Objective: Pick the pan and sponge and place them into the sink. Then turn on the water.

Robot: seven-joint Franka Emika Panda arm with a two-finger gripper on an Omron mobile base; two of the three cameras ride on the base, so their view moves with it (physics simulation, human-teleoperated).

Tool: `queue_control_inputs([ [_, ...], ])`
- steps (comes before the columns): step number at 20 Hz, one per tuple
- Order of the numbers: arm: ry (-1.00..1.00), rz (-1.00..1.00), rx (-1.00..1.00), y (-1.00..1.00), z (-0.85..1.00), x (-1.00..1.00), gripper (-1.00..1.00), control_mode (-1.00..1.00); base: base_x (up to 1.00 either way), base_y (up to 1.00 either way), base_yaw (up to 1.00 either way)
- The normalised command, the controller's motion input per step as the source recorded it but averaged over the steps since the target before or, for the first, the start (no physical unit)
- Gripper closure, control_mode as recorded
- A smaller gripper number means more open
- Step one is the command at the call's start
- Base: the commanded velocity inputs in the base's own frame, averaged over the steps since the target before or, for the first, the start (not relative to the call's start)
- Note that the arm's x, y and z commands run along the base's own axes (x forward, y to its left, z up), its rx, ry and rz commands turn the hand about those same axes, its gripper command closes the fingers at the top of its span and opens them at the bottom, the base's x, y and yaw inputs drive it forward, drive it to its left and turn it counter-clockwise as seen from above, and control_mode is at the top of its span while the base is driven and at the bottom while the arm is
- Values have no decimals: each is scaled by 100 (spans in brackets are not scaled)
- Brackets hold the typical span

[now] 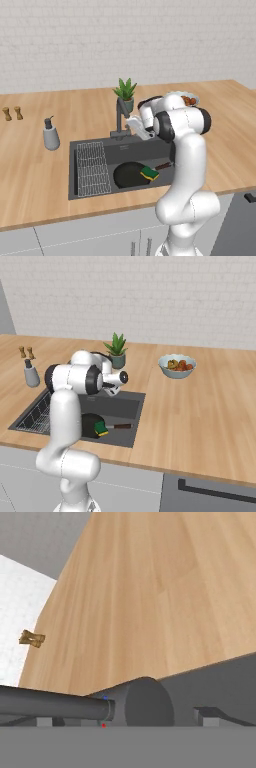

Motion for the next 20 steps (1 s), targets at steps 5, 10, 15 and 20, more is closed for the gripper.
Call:
queue_control_inputs([
  [5, 0, 0, 0, 18, -22, 26, -100, -100, 0, 0, 0],
  [10, 0, 0, 0, 14, -14, 28, -100, -100, 0, 0, 0],
  [15, 0, 0, 0, 0, -11, 19, 100, -100, 0, 0, 0],
  [20, 2, 0, 0, 0, 0, 5, 100, -100, 0, 0, 0],
])
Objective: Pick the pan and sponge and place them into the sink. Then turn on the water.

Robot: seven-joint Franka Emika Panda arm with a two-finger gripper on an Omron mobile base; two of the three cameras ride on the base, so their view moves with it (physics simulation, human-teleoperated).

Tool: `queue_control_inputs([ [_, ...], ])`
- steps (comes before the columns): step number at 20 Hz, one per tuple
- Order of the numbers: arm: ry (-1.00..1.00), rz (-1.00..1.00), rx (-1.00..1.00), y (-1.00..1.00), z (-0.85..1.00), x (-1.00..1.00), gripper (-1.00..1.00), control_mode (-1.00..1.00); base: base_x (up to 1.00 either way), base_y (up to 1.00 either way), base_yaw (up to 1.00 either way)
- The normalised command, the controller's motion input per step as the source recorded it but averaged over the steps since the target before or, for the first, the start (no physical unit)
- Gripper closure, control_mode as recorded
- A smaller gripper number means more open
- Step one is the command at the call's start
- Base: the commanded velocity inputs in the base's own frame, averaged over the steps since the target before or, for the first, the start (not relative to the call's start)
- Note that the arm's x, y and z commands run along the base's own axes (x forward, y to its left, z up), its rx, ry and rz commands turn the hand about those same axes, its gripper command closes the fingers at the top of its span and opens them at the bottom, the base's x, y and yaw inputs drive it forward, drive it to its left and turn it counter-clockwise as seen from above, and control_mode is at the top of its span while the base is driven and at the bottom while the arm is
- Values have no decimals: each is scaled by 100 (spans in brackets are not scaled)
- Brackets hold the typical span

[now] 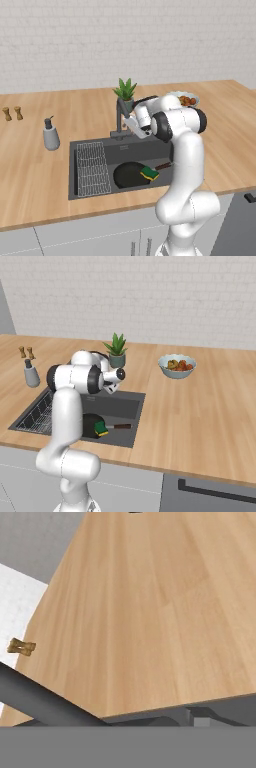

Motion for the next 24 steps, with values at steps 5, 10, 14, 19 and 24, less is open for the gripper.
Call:
queue_control_inputs([
  [5, 0, 0, 5, 0, -14, 1, 100, -100, 0, 0, 0],
  [10, 0, -6, 17, 0, -24, 4, 100, -100, 0, 0, 0],
  [14, 2, -14, 17, 0, -21, 5, 100, -100, 0, 0, 0],
  [19, 7, -16, 15, 0, -19, 8, 100, -100, 0, 0, 0],
  [24, 12, -15, 13, -5, -20, 12, 100, -100, 0, 0, 0],
])
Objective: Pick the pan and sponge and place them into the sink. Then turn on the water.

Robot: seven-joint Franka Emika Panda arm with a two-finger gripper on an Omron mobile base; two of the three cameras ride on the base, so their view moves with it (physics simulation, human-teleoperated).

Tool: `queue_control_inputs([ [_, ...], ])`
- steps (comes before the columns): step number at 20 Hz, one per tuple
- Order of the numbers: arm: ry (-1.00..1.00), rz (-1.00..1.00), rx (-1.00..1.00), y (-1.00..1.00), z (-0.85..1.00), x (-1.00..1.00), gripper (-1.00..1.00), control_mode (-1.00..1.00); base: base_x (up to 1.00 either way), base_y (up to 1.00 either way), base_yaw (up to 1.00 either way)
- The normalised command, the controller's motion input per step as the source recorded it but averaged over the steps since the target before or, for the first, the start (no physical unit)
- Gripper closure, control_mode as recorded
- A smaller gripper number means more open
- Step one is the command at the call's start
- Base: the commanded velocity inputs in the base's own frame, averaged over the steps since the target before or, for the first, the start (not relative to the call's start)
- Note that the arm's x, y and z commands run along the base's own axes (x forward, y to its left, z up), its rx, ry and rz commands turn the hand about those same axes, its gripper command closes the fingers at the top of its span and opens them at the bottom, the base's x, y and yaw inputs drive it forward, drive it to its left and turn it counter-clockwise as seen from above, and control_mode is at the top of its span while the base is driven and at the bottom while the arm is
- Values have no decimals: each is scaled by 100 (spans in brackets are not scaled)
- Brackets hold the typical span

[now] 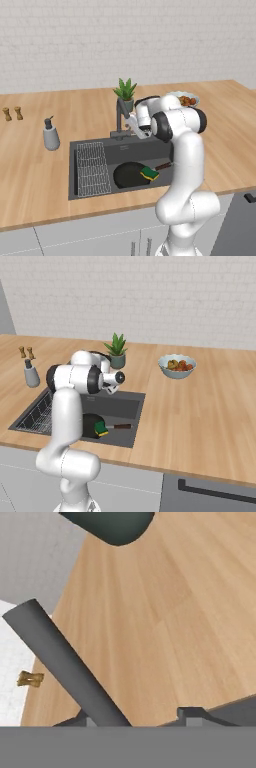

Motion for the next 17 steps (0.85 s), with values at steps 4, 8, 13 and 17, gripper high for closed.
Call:
queue_control_inputs([
  [4, 11, -10, 12, -4, -23, 13, 100, -100, 0, 0, 0],
  [8, 9, -5, 10, -2, -26, 9, 100, -100, 0, 0, 0],
  [13, 0, 0, 1, 0, -3, 0, 100, -100, 0, 0, 0],
  [17, 0, 0, 0, 0, 0, 0, 100, -100, 0, 0, 0],
])
